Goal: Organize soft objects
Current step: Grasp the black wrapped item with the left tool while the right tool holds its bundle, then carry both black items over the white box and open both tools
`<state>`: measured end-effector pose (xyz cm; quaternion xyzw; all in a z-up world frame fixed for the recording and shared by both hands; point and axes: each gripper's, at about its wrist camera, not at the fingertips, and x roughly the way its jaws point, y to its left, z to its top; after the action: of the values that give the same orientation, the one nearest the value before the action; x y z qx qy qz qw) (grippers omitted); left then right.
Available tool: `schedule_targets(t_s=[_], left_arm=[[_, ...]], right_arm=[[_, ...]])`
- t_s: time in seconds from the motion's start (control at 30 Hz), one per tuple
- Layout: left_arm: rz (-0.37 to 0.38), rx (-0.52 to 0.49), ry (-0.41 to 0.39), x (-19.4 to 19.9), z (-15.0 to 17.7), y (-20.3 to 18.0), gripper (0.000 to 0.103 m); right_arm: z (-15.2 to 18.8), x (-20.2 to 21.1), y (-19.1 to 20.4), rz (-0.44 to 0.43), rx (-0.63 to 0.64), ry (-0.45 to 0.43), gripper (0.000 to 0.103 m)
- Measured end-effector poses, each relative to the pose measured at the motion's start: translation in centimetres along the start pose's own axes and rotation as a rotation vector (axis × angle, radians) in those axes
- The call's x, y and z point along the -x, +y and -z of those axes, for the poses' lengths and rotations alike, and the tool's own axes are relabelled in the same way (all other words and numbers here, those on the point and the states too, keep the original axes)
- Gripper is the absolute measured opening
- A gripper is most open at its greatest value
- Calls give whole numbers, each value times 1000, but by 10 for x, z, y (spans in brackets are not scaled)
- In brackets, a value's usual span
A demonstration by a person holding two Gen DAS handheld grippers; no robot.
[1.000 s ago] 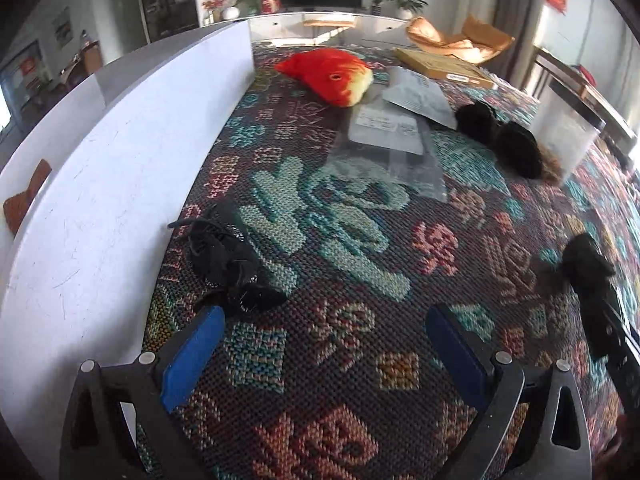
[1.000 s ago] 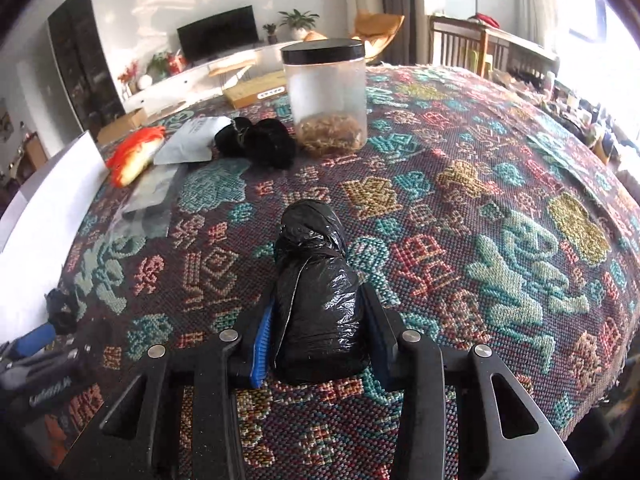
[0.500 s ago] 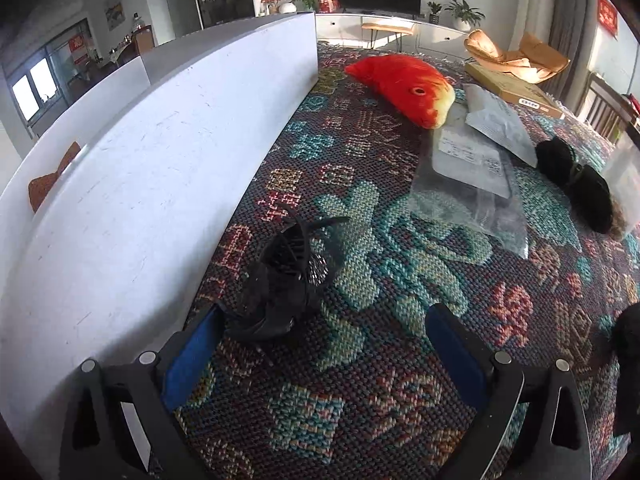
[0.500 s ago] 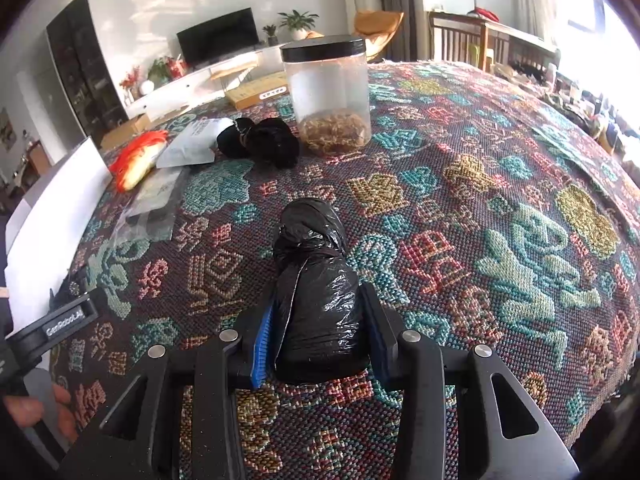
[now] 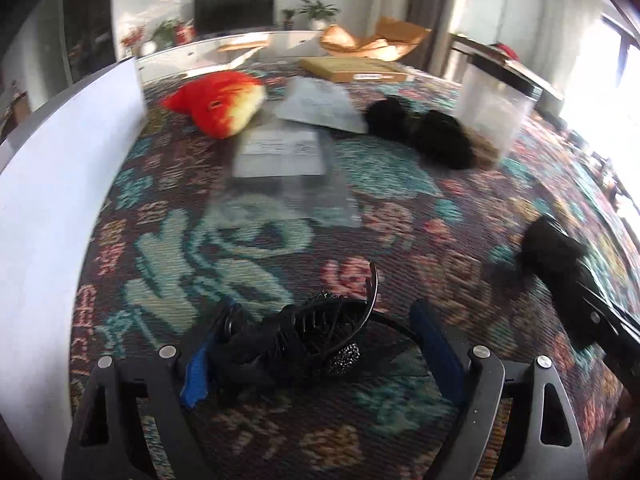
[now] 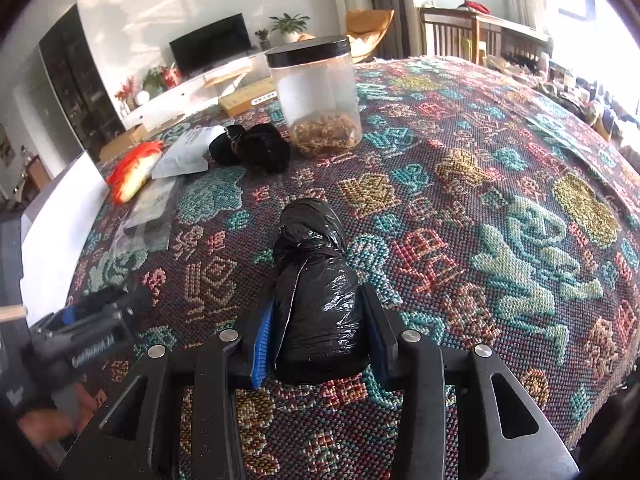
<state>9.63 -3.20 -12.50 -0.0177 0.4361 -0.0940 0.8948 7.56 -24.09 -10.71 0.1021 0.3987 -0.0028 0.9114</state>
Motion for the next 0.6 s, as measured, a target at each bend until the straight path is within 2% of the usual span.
schedule_targets(t_s=[0.03,0.13,0.17,0.27,0.33,0.37,0.43,0.6], left_arm=[[62,-61,16,-1,1,-12,86],[26,-186,37,-4,-1,-33,87],[12,-194,44,-7,-3,-32,88],[-15,-162,77,-14,-5,-22,103],[-13,-151,69,-14,-5,-18,103],[-16,-154,67,-14,-5,-18,103],[-19,-152,62,-11,1,-19,103],[-18,-149,59,-11,0,-19,103]], right_arm=[[0,2,-3,8,-14,-10,42],[-3,2,-13,29,-67,-17,43],[-3,1,-17,39,-83,-16,43],[-5,-6,-25,70,-118,10,44],[-4,-17,-27,70,-133,63,53],[-5,-16,-27,61,-137,55,56],[-4,-16,-27,63,-140,58,75],[-3,-12,-34,37,-177,52,77]])
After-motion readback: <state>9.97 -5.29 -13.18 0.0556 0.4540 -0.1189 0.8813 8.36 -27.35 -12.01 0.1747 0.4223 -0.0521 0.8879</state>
